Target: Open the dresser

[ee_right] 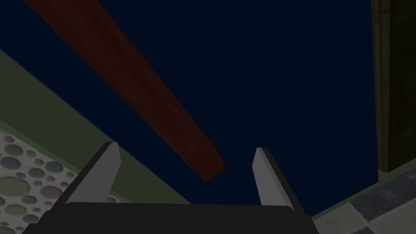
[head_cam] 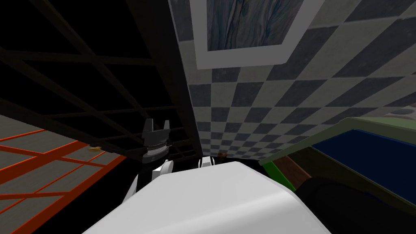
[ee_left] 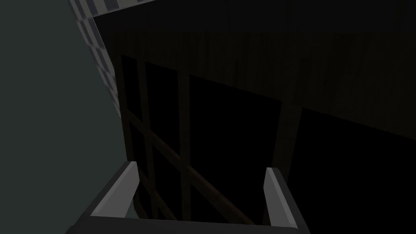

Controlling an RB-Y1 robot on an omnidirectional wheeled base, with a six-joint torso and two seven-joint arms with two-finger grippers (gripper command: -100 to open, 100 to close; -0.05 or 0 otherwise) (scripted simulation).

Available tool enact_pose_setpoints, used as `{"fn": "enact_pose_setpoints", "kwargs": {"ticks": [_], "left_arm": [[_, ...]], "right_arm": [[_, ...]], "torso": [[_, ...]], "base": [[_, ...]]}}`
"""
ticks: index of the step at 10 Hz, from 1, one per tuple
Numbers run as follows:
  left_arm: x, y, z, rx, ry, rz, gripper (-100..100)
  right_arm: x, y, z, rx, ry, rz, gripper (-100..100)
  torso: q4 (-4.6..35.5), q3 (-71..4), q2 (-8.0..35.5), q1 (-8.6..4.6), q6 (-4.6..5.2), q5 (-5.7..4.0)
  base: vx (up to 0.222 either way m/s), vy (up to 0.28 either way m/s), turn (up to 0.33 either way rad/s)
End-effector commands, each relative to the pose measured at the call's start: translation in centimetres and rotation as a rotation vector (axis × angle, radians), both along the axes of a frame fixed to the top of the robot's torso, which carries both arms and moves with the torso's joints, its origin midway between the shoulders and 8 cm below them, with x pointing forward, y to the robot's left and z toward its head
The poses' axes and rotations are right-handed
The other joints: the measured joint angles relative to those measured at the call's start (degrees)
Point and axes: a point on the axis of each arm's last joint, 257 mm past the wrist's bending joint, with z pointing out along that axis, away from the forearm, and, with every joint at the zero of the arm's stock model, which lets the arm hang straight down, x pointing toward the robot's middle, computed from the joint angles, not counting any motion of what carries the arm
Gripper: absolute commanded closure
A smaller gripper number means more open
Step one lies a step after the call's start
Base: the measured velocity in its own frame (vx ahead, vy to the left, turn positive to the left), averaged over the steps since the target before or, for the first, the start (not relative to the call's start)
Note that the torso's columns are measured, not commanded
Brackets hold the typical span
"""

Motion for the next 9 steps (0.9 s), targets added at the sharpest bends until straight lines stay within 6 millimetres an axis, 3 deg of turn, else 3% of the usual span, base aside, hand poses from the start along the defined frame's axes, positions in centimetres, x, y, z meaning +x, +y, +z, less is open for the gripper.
{"fn": "enact_pose_setpoints", "kwargs": {"ticks": [1,3,5,7,9], "left_arm": [[0.0,0.0,0.0,0.0,0.0,0.0,0],[0.0,0.0,0.0,0.0,0.0,0.0,0],[0.0,0.0,0.0,0.0,0.0,0.0,0],[0.0,0.0,0.0,0.0,0.0,0.0,0],[0.0,0.0,0.0,0.0,0.0,0.0,0]], "right_arm": [[0.0,0.0,0.0,0.0,0.001,0.0,100],[-4.4,0.4,-0.2,0.004,0.022,-0.083,100],[-4.7,0.5,-0.3,0.006,0.004,-0.096,100],[-9.0,1.1,-0.2,0.008,0.027,-0.175,100],[-9.3,1.2,-0.4,0.01,0.006,-0.19,100]], "torso": [[0.0,-0.1,-0.1,0.0,0.01,-0.04],[-0.1,-0.2,-0.3,-0.15,-0.25,-0.24],[-0.1,-0.2,-0.3,-0.24,0.02,-0.11],[-0.2,-0.3,-0.5,-0.32,-0.12,-0.14],[-0.1,-0.2,-0.4,-0.12,0.07,-0.06]], "base": [[0.002,-0.01,0.0],[-0.112,0.066,0.353],[-0.085,0.053,0.118],[-0.116,0.046,0.376],[-0.07,0.046,0.081]]}}
